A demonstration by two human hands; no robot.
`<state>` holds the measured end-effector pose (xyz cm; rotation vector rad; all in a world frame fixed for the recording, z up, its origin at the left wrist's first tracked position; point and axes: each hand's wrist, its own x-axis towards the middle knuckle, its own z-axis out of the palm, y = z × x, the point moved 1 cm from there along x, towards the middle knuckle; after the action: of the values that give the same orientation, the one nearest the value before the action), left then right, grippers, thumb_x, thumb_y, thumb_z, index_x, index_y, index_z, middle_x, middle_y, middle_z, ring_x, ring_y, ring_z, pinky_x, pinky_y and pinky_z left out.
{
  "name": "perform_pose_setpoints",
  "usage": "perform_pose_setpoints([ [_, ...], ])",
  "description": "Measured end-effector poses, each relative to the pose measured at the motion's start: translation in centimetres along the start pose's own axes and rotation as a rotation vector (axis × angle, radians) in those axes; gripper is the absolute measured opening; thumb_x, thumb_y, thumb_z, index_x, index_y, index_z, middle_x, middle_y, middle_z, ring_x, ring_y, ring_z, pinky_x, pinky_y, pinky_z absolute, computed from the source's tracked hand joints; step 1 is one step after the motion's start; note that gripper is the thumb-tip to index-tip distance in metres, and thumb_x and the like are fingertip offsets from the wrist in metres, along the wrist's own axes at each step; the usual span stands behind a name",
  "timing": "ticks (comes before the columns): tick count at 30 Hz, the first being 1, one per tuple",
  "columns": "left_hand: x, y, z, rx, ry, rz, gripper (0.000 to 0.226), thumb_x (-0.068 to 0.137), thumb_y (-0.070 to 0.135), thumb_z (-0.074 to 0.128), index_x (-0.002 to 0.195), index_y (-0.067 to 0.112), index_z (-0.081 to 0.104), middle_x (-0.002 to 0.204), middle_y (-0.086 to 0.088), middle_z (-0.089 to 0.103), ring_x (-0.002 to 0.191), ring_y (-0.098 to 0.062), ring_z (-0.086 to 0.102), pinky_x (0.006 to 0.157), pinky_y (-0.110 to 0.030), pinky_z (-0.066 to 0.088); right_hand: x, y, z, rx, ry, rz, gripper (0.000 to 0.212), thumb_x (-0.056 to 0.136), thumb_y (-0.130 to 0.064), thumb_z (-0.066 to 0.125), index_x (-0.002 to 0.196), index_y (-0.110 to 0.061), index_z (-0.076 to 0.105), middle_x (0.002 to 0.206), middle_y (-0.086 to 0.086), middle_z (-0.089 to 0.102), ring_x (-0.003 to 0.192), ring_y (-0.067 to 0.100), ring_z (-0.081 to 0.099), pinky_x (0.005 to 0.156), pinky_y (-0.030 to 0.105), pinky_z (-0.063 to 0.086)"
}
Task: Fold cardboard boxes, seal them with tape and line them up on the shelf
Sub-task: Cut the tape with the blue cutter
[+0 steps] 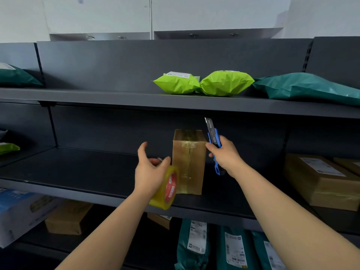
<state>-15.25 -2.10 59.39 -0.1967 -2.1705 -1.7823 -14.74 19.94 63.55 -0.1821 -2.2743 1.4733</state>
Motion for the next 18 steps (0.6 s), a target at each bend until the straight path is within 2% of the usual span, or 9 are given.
perform_pose_setpoints([
  [2,1.1,-0.6,-0.4,0.02,0.043,0.023,0.085,0.082,0.043,0.075,0.148,0.026,0.025,0.098,0.005,0.059,0.099,-0.017,0.059,0.088,-0.039,0.051,0.1,1.6,-0.2,-0.07,0.022,0.127,0.024,0.099,-0.025,0.051,0.121,-0.015,0.05,0.093,0.004,0.056,0.075,0.013,0.056,0.059,0.024,0.043],
  [4,2.0,-1.1,-0.8,0.063,0.017,0.004,0.095,0.072,0.044,0.083,0.146,0.024,0.027,0.116,0.002,0.054,0.108,-0.017,0.052,0.094,-0.038,0.047,0.1,3.4,-0.3,-0.176,0.013,0.257,0.029,0.1,-0.023,0.046,0.125,-0.009,0.048,0.095,0.008,0.053,0.083,0.019,0.056,0.067,0.03,0.046],
  [6,3.0,-1.8,-0.9,0.13,-0.036,-0.016,0.1,0.069,0.034,0.087,0.147,0.025,0.024,0.135,-0.004,0.043,0.108,-0.016,0.046,0.094,-0.036,0.043,-0.3,5.2,-0.3,-0.275,-0.038,0.383,0.038,0.102,-0.023,0.036,0.136,-0.006,0.042,0.096,0.007,0.051,0.086,0.02,0.054,0.073,0.032,0.047],
  [8,3.8,-2.7,-0.8,0.219,-0.1,-0.01,0.102,0.071,0.023,0.087,0.149,0.023,0.021,0.144,-0.01,0.034,0.113,-0.022,0.048,0.096,-0.037,0.042,-0.7,6.6,-0.3,-0.429,-0.095,0.464,0.043,0.105,-0.024,0.029,0.142,-0.003,0.036,0.109,0.011,0.054,0.086,0.019,0.053,0.067,0.029,0.041],
  [10,4.6,-3.9,-0.4,0.305,-0.147,0.023,0.105,0.069,0.02,0.088,0.15,0.021,0.02,0.144,-0.012,0.033,0.12,-0.028,0.048,0.098,-0.038,0.042,-0.5,8.2,-0.4,-0.604,-0.132,0.503,0.043,0.104,-0.021,0.03,0.142,-0.002,0.037,0.124,0.015,0.053,0.085,0.02,0.054,0.063,0.027,0.039],
  [12,5.5,-4.9,0.1,0.358,-0.171,0.058,0.109,0.066,0.019,0.09,0.15,0.019,0.02,0.139,-0.011,0.04,0.121,-0.027,0.047,0.096,-0.035,0.041,-0.1,10.1,-0.6,-0.723,-0.158,0.544,0.04,0.102,-0.018,0.036,0.14,-0.004,0.039,0.123,0.013,0.052,0.081,0.018,0.054,0.059,0.025,0.041],
  [15,7.2,-5.9,1.0,0.412,-0.199,0.085,0.115,0.062,0.018,0.092,0.151,0.022,0.019,0.135,-0.007,0.048,0.12,-0.024,0.049,0.094,-0.033,0.041,0.8,12.8,-0.8,-0.858,-0.174,0.572,0.04,0.097,-0.018,0.045,0.137,-0.01,0.044,0.128,0.011,0.05,0.108,0.026,0.055,0.085,0.033,0.048],
  [18,8.3,-6.8,2.0,0.55,-0.272,0.096,0.118,0.062,0.017,0.091,0.152,0.026,0.016,0.142,-0.008,0.044,0.12,-0.024,0.054,0.096,-0.039,0.048,1.3,13.8,-1.0,-0.948,-0.148,0.544,0.039,0.096,-0.017,0.048,0.134,-0.011,0.046,0.131,0.011,0.048,0.117,0.028,0.048,0.092,0.035,0.045],
])
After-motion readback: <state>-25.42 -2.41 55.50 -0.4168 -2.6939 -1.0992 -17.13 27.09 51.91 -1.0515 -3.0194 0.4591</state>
